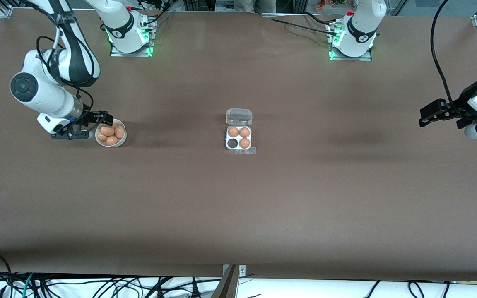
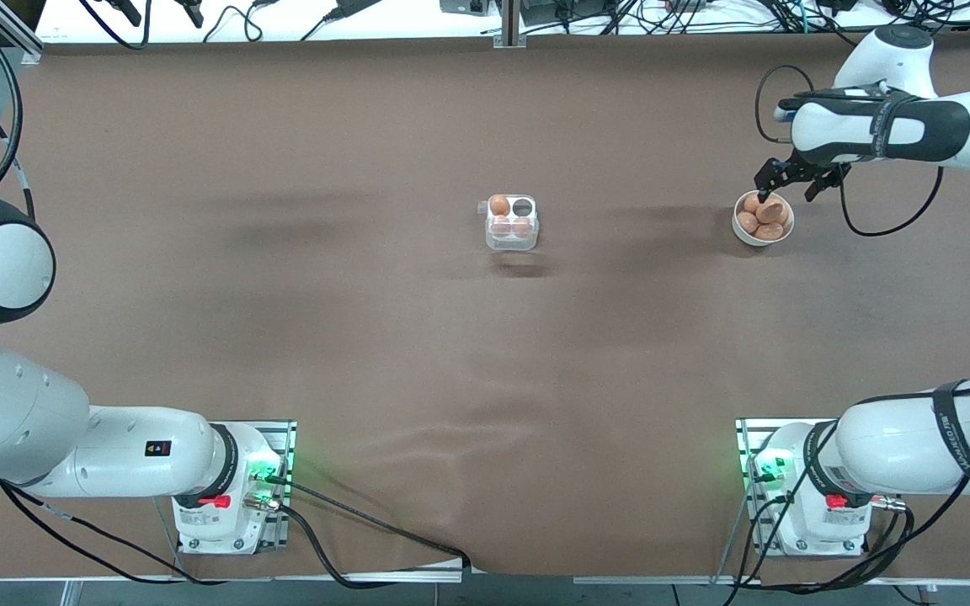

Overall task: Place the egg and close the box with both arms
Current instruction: 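Lower the right gripper into the bowl and grasp a brown egg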

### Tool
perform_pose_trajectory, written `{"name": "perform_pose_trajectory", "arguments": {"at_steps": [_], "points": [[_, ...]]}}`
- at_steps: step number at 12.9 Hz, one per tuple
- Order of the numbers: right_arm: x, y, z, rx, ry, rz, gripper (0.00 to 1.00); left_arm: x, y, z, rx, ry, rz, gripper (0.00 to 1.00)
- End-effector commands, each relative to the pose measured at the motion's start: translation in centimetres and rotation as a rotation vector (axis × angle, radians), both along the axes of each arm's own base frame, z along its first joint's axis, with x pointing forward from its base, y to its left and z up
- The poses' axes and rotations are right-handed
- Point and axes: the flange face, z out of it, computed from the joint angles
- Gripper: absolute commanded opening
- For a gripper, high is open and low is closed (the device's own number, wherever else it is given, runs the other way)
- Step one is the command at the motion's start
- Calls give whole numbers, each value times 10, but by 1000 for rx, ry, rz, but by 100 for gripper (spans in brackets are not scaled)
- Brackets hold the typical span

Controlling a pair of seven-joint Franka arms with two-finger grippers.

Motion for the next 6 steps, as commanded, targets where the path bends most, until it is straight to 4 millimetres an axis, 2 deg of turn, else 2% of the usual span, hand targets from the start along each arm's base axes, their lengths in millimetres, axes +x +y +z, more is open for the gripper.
{"name": "perform_pose_trajectory", "arguments": {"at_steps": [1,6], "points": [[-2,-1,-11,8,-17,19,100,-1,-3,6,7,2,-12,100],[-2,-1,-31,11,-14,25,99,1,5,1,7,10,-6,100]]}}
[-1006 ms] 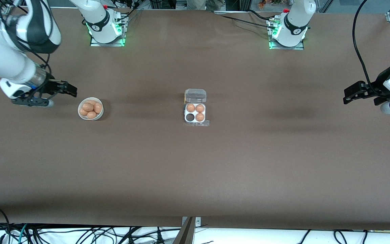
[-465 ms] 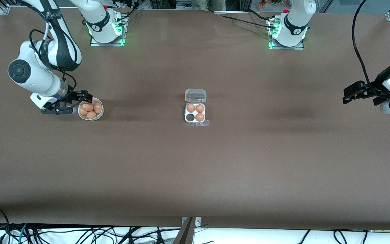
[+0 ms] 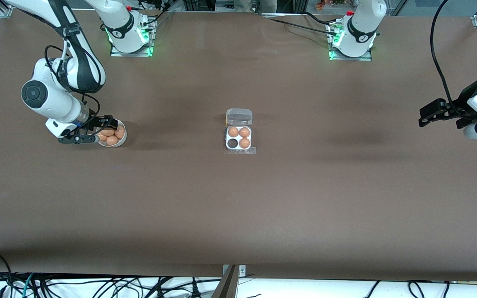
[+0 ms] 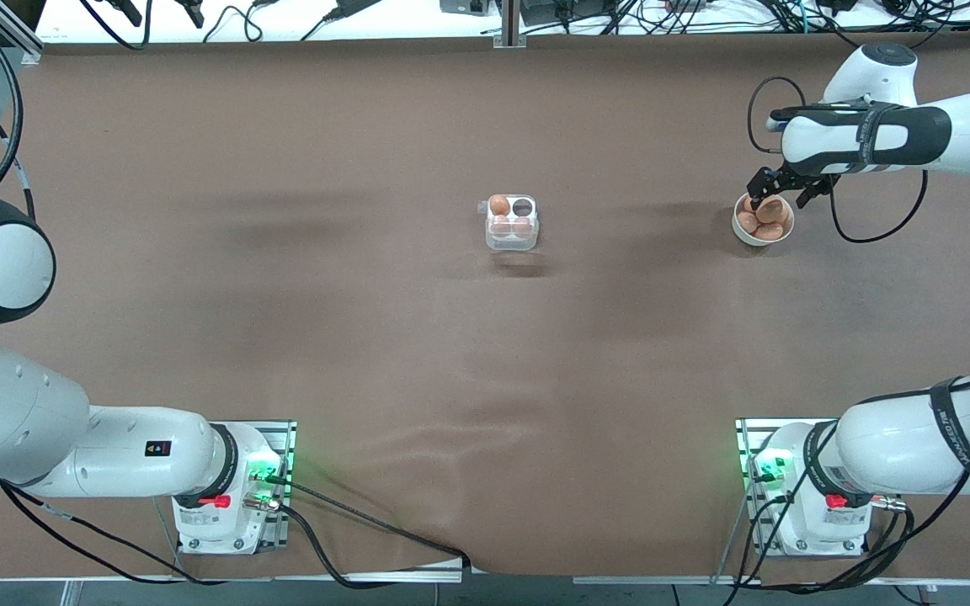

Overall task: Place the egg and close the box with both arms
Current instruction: 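Lower the right gripper into the bowl and grasp a brown egg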

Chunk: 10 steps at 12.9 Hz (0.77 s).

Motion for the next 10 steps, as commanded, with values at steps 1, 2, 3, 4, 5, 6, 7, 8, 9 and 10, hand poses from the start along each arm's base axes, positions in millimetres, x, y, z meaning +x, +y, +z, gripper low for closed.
{"name": "perform_pose_trajectory", "arguments": {"at_steps": [1,2,3,4,5,6,7,8,9,10], "points": [[-2,-2,-6,8,-11,25,99,1,8,2,8,7,-2,100],[-2,-2,-7,8,-13,25,99,1,10,1,8,9,2,100],[-2,-2,-8,8,-14,25,99,1,11,1,8,9,4,100],[-2,-2,-10,8,-14,25,99,1,11,1,8,8,4,100],[-2,-2,-11,9,-13,29,98,1,11,0,8,11,4,100],[-3,-1,-12,9,-11,29,95,2,11,0,8,9,4,100],[-3,-2,-12,9,-11,29,81,1,11,0,8,11,4,100],[-4,-1,-12,9,-11,29,59,2,11,-1,8,12,4,100],[-4,-1,-12,9,-14,29,36,2,11,-1,8,12,4,100],[-4,-1,-12,9,-14,29,14,2,11,-1,8,11,4,100]]}}
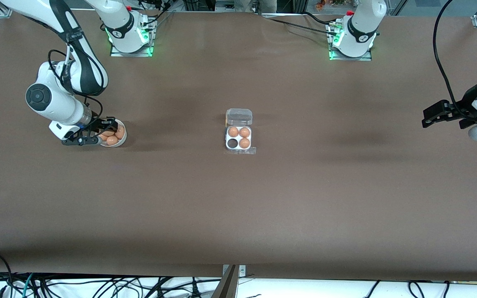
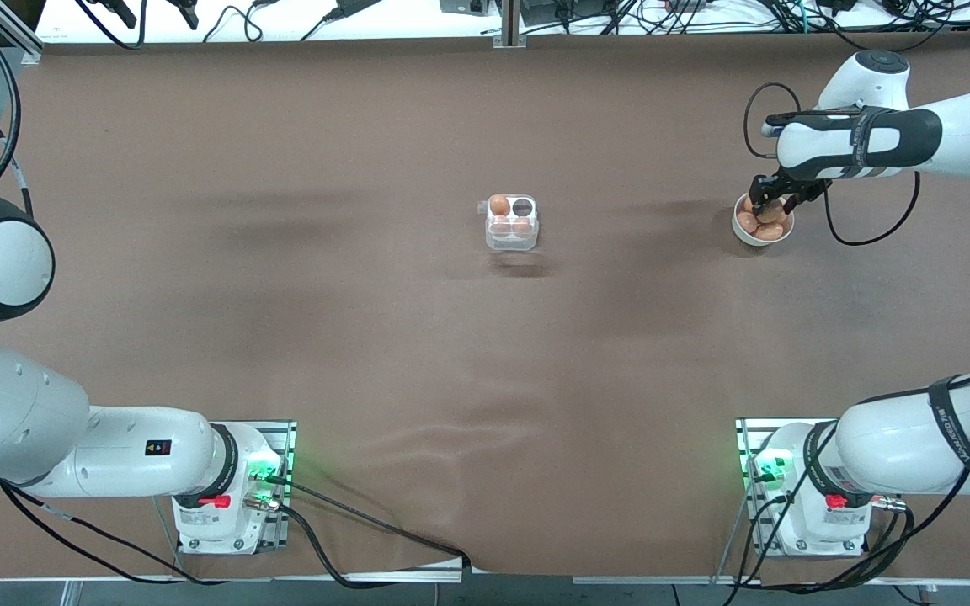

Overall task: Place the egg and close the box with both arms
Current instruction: 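Lower the right gripper into the bowl and grasp a brown egg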

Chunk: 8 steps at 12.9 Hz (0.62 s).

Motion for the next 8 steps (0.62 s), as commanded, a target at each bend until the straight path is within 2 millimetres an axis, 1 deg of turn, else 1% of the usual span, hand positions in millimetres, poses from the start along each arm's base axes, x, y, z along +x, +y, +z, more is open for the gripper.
{"name": "perform_pose_trajectory", "arguments": {"at_steps": [1,5,6,7,8], "points": [[-4,-2,-1,5,-12,10,0,1,2,2,7,4,-12,100],[-4,-2,3,4,-12,8,0,1,2,2,7,4,-12,100],[-4,-1,13,3,-14,1,0,1,2,2,7,4,-12,100],[-4,0,31,1,-8,-1,0,1,2,2,7,4,-12,100],[-5,1,57,-1,-20,5,0,1,2,2,7,4,-12,100]]}}
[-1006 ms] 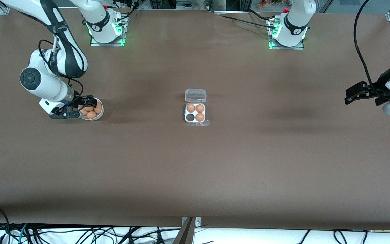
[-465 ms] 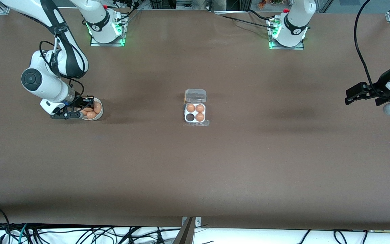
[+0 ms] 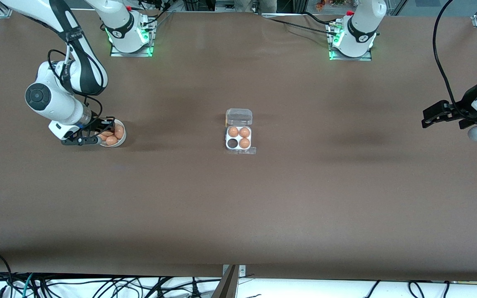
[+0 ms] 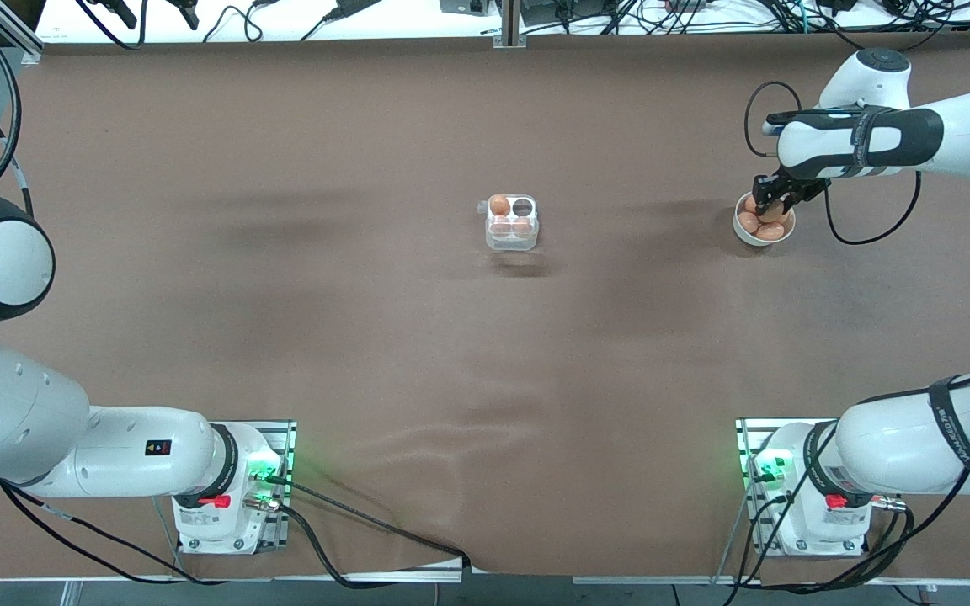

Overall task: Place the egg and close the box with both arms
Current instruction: 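Lift the brown egg out of the bowl with the right gripper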

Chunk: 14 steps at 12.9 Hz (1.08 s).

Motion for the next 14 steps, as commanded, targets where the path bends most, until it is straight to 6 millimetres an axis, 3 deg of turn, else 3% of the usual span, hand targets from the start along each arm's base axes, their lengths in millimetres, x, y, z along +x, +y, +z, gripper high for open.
{"name": "perform_pose_trajectory", "arguments": {"at_steps": [1,5,8,10,12,14], "points": [[-9,1,73,-3,-30,1,0,1,2,3,7,3,-12,100],[2,-2,191,-9,8,-15,0,1,2,3,7,3,-12,100],[17,2,301,-10,42,-39,0,1,2,3,7,3,-12,100],[17,7,355,7,39,-46,0,1,1,2,7,5,-14,100],[24,17,374,20,49,-44,0,1,0,2,7,5,-15,100],[36,67,368,3,53,-66,0,1,0,2,7,5,-15,100]]}}
